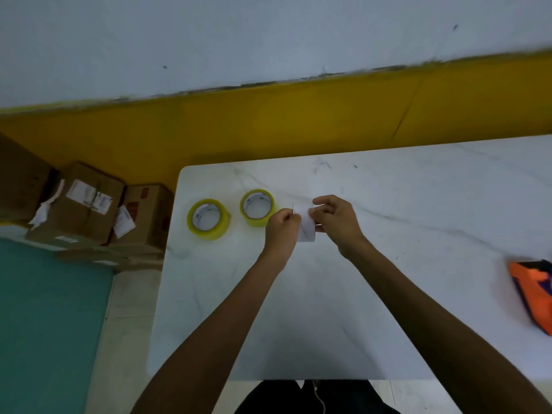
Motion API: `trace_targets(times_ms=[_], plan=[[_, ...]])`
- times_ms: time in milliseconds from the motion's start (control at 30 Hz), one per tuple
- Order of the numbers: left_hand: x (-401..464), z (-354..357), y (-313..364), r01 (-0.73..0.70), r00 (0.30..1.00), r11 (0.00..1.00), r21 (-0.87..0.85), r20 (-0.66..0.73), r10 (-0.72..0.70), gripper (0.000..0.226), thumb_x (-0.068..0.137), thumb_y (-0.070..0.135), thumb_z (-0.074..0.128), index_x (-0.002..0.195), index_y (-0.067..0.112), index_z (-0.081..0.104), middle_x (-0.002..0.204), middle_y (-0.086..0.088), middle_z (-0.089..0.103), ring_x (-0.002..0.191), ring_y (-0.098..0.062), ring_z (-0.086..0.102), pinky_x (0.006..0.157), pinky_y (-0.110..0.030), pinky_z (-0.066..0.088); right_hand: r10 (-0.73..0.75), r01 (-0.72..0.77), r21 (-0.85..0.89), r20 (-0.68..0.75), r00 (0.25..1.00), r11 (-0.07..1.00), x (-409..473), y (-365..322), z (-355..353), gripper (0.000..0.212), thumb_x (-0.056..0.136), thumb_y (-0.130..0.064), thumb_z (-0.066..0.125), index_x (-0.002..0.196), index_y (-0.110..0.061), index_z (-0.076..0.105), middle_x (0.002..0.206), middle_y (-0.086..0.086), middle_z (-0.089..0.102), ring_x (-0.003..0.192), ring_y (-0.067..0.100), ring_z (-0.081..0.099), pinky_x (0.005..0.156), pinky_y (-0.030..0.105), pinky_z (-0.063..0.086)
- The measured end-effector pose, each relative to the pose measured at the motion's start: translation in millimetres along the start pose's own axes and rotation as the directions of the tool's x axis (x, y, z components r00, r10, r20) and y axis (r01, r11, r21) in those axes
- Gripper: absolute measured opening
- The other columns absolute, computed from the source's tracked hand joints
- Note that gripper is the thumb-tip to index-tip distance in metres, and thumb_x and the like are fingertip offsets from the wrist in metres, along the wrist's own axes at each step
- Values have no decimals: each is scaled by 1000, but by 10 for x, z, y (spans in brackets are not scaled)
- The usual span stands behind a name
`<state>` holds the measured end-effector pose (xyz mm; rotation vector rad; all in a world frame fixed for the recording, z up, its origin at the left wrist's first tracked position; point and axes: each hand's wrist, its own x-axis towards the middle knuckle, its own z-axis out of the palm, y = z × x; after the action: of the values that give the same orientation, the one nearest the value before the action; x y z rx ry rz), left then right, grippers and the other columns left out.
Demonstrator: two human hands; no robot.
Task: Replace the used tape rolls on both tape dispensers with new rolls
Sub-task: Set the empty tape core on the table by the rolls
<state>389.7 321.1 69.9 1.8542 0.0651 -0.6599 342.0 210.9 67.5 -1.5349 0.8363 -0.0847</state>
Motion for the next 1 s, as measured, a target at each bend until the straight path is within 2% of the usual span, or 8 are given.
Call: trace_targets(times_ms=[100, 233, 400, 633, 733, 800, 900, 1000], plan=[[180, -1, 20, 16, 1000, 1000, 8, 15, -17, 14, 92, 10, 49, 79, 12, 53, 79, -11, 45, 76, -21, 40, 67, -33, 33, -1, 0, -36, -25, 1000, 999, 120, -42, 64, 21, 91, -8, 59, 112, -5, 61, 97, 18, 69, 93, 32, 68, 78, 37, 60], [366, -35, 24, 20, 998, 1000, -14, 56, -19, 8, 90, 10, 55, 86, 11, 62, 86, -8, 58, 78, -20, 49, 71, -33, 42, 11, -12, -26, -36, 999, 1000, 276, -76, 130, 18, 91, -7, 58, 109, -7, 61, 93, 16, 68, 92, 33, 68, 74, 36, 60], [590, -106, -24, -42, 991, 999, 14, 129, 40, 15, 89, 4, 58, 102, 7, 66, 96, -6, 65, 84, -17, 56, 68, -21, 47, 20, -21, -20, -44, 999, 1000, 443, -83, 217, 17, 91, -5, 57, 108, -7, 60, 96, 18, 67, 93, 34, 67, 77, 39, 60], [870, -41, -121, -193, 968, 970, 150, 192, 163, 2, 89, 7, 60, 88, 7, 62, 85, -18, 67, 72, -18, 55, 65, -29, 47, 87, -92, -63, -79, 993, 994, 706, 20, 224, 23, 94, -10, 55, 116, -8, 59, 110, 18, 66, 94, 32, 67, 78, 35, 59], [986, 33, -194, -353, 934, 869, 347, 189, 304, 25, 85, 9, 61, 65, 11, 46, 55, -2, 45, 53, -12, 37, 52, -27, 32, 109, -117, -90, -94, 990, 989, 780, 72, 226, 22, 97, -21, 49, 111, -10, 63, 113, 12, 65, 98, 29, 65, 87, 41, 59], [1028, 103, -221, -425, 905, 769, 478, 195, 378, 32, 85, 9, 60, 62, 17, 39, 53, 5, 39, 51, -13, 38, 51, -27, 28, 117, -129, -116, -100, 988, 985, 796, 81, 230, 25, 98, -27, 45, 102, -11, 64, 109, 9, 65, 102, 28, 63, 95, 47, 55], [1092, 203, -313, -456, 877, 567, 686, 236, 420, 13, 90, 11, 53, 79, 14, 59, 73, -4, 64, 71, -24, 63, 56, -26, 36, 164, -170, -73, -84, 983, 983, 805, 99, 232, 33, 98, -29, 43, 99, -5, 66, 109, 14, 67, 103, 31, 62, 95, 49, 54], [1167, 283, -423, -459, 873, 483, 746, 276, 403, 18, 92, 13, 50, 97, 16, 67, 93, -5, 72, 86, -23, 69, 61, -25, 40, 207, -207, 2, -52, 977, 978, 811, 139, 239, 31, 98, -31, 44, 99, -13, 68, 108, 10, 69, 101, 26, 64, 88, 42, 58]])
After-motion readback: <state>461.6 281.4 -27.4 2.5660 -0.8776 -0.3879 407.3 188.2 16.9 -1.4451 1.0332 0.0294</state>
